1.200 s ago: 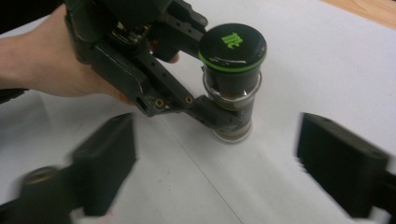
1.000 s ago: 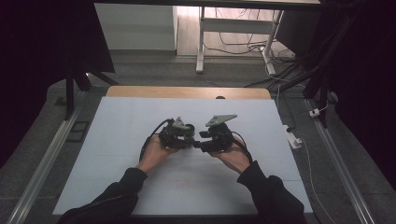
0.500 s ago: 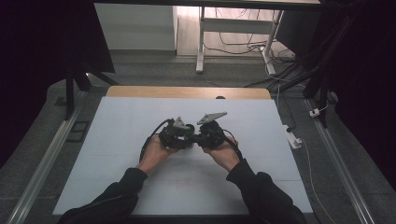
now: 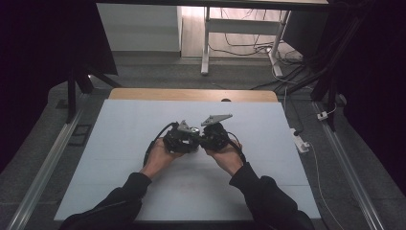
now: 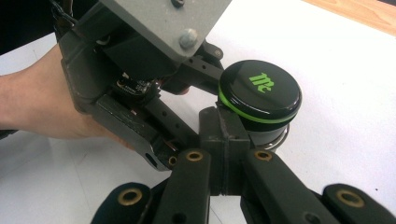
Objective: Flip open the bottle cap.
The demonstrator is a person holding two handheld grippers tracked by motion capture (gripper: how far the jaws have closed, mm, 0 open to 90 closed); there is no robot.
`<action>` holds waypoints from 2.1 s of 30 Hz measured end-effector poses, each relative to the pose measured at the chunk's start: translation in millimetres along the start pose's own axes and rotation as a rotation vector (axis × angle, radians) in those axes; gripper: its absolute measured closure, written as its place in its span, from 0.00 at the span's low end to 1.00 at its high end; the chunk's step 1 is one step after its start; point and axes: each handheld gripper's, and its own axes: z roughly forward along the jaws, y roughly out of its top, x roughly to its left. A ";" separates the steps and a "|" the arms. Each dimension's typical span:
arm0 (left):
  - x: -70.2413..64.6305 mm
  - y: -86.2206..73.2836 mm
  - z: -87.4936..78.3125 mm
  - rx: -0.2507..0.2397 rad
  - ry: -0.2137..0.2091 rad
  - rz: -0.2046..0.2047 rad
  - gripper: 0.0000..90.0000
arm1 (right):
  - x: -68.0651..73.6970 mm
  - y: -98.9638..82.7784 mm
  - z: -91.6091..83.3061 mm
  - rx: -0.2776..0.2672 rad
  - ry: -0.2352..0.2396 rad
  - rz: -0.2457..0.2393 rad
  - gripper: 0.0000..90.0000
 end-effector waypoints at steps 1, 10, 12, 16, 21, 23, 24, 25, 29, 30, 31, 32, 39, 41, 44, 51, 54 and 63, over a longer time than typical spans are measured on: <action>0.0 0.0 0.0 0.000 0.000 0.000 0.59 | 0.0 0.0 0.0 0.000 0.000 0.000 1.00; 0.1 -0.4 0.2 -0.003 -0.001 -0.003 0.59 | -1.4 3.5 -2.8 -0.017 -0.013 -0.001 1.00; 0.1 -0.4 0.2 -0.003 0.000 -0.004 0.59 | -2.0 4.6 -3.7 -0.019 -0.015 0.002 1.00; -0.1 -0.4 0.5 -0.007 0.000 -0.011 0.59 | -3.4 6.5 -4.9 -0.022 -0.017 0.004 1.00; 0.4 -0.1 -0.2 0.004 -0.001 0.001 0.59 | -5.5 9.8 -6.9 -0.031 -0.034 0.000 1.00; 0.5 -0.1 0.2 0.001 -0.003 -0.005 0.59 | -8.4 10.1 -6.9 -0.031 -0.041 0.000 1.00; 0.4 -0.3 0.4 -0.002 -0.003 -0.012 0.59 | -10.5 10.0 -7.1 -0.033 -0.031 0.012 1.00; 0.4 -0.4 0.5 -0.003 -0.003 -0.011 0.59 | -11.9 10.1 -7.4 -0.035 -0.029 0.016 1.00; 0.3 -0.2 0.4 0.000 -0.003 -0.005 0.59 | -14.7 12.1 -8.4 -0.039 -0.043 0.016 1.00; 0.2 -0.2 0.4 -0.001 -0.002 -0.005 0.59 | -15.7 12.5 -8.3 -0.042 -0.043 0.022 1.00; 0.2 -0.2 0.4 0.000 -0.002 -0.004 0.59 | -16.7 12.8 -8.1 -0.045 -0.042 0.026 1.00; 0.1 -0.1 0.4 0.000 -0.002 -0.004 0.59 | -17.6 13.2 -7.9 -0.046 -0.044 0.026 1.00; -0.2 -0.3 0.3 0.000 0.000 -0.002 0.59 | -24.9 16.9 -7.4 -0.057 -0.065 0.039 1.00; -0.1 -0.3 0.3 0.000 -0.001 -0.002 0.59 | -29.5 17.0 -6.7 -0.058 -0.073 0.053 1.00; 0.2 -0.2 0.3 0.001 -0.002 -0.002 0.59 | -36.0 15.1 -4.9 -0.049 -0.077 0.080 1.00; 1.0 0.4 0.5 0.003 -0.006 0.001 0.59 | -39.9 12.0 -4.0 -0.045 -0.068 0.090 1.00; 1.2 0.4 0.6 0.002 -0.007 0.005 0.59 | -39.5 12.3 -5.2 -0.048 -0.064 0.086 1.00; 0.3 1.2 -0.5 0.007 0.001 0.013 0.57 | -35.5 11.8 -15.7 -0.057 -0.054 0.074 0.93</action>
